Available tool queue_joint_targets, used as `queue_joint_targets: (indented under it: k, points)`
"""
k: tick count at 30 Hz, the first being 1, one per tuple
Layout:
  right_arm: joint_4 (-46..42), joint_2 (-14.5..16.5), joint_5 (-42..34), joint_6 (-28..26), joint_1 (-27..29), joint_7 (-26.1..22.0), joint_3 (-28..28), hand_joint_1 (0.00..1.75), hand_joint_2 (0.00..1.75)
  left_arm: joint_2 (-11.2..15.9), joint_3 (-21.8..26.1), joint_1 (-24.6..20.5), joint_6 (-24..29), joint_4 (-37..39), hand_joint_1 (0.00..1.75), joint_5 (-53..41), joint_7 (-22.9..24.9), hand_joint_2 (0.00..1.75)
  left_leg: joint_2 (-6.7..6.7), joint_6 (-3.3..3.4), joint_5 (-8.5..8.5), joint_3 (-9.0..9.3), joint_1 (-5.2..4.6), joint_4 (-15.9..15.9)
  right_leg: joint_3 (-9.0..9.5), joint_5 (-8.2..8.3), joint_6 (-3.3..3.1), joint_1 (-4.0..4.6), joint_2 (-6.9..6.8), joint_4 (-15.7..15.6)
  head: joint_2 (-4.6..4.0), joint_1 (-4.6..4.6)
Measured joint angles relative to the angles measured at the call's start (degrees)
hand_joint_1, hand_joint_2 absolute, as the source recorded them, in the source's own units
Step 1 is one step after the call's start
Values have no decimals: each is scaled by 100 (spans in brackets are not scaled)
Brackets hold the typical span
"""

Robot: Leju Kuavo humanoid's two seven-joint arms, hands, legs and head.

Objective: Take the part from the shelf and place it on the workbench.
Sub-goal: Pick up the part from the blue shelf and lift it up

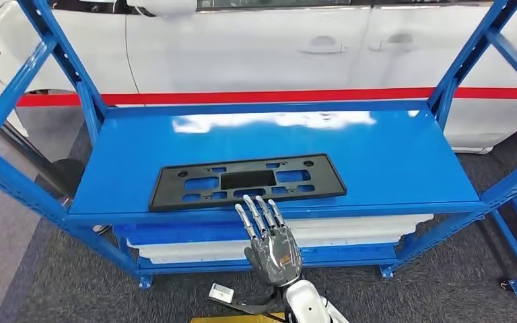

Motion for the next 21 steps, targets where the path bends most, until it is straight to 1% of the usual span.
queue_joint_targets:
  k: [2,3,4,6,7,8,9,10,11,12,13,14,15,17,18,19,20,21]
  points:
    - [-13,45,-3,-1,-9,-23,-71,0,175,7,-23,-11,-1,0,0,-13,1,0,13,-60,-48,9,9,28,52,18,-5,-40,12,-70,0,-1]
    - [-17,69,-2,-2,-21,-31,-99,0,175,9,-30,-18,1,0,0,-19,1,0,16,-85,-136,-40,11,167,90,25,-18,-61,13,-111,0,-2]
    - [-20,95,-2,-2,-34,-39,-122,0,175,13,-34,-23,2,0,0,-25,2,0,17,-108,-273,-152,17,420,127,26,-33,-76,11,-140,0,-3]
    - [-18,124,-1,-1,-49,-50,-161,0,175,17,-38,-24,2,0,0,-32,5,0,16,-154,-591,-531,25,1164,158,-1,-64,-66,10,-143,0,-4]
    - [-15,129,-1,-1,-46,-52,-178,0,175,22,-39,-19,2,0,0,-31,8,0,16,-172,-659,-700,27,1450,169,-17,-70,-63,11,-139,0,-4]
    - [-13,129,-1,0,-43,-53,-191,0,175,25,-41,-14,2,0,0,-31,9,0,17,-185,-618,-787,27,1556,184,-36,-69,-62,15,-133,0,-4]
    - [-10,130,0,0,-43,-53,-201,0,175,27,-43,-12,2,0,0,-31,10,0,17,-190,-463,-764,29,1437,206,-59,-63,-63,20,-125,0,-4]
    - [-9,133,2,0,-43,-52,-209,0,175,28,-44,-14,2,0,0,-31,10,0,18,-185,-226,-638,31,1114,238,-88,-52,-65,25,-116,0,-4]
    - [-9,136,3,0,-45,-53,-215,0,175,30,-46,-17,2,0,0,-32,10,0,19,-170,-15,-465,31,717,270,-121,-34,-64,27,-105,0,-4]
    - [-9,140,5,0,-50,-54,-222,0,175,31,-47,-23,2,0,0,-32,10,0,18,-150,125,-302,23,361,290,-153,-10,-54,30,-85,0,-3]
    - [-6,145,4,0,-56,-59,-227,0,175,32,-48,-30,2,0,0,-32,12,0,15,-122,190,-195,14,126,298,-175,16,-45,31,-73,0,-3]
    - [1,152,2,0,-64,-69,-232,0,175,34,-49,-36,2,0,0,-32,13,0,10,-90,178,-151,1,30,296,-188,40,-37,31,-69,0,-3]
    - [13,160,-2,0,-71,-81,-237,0,175,35,-50,-41,2,0,0,-33,15,0,6,-61,162,-145,-11,5,293,-191,62,-30,31,-71,0,-4]
    - [44,181,-21,-1,-87,-100,-256,0,175,36,-55,-45,2,0,0,-40,17,0,4,5,170,-123,15,-34,295,-229,115,-29,28,-52,0,-3]
    - [59,188,-33,-1,-100,-103,-270,0,175,35,-58,-48,1,0,0,-44,18,0,6,42,175,-102,32,-63,249,-301,145,-31,27,60,0,-3]
    - [75,193,-44,-1,-112,-103,-289,0,175,34,-60,-55,-1,0,0,-49,19,0,9,75,178,-81,49,-86,137,-424,174,-39,27,291,0,-2]
    - [92,194,-51,-1,-120,-104,-307,0,175,34,-61,-60,-3,0,0,-53,19,0,11,98,171,-71,49,-91,-41,-577,196,-54,26,628,0,-2]
    - [117,194,-56,0,-124,-104,-325,0,175,35,-62,-65,-6,0,0,-60,20,0,14,119,161,-68,49,-90,-263,-728,214,-68,25,1015,0,-2]
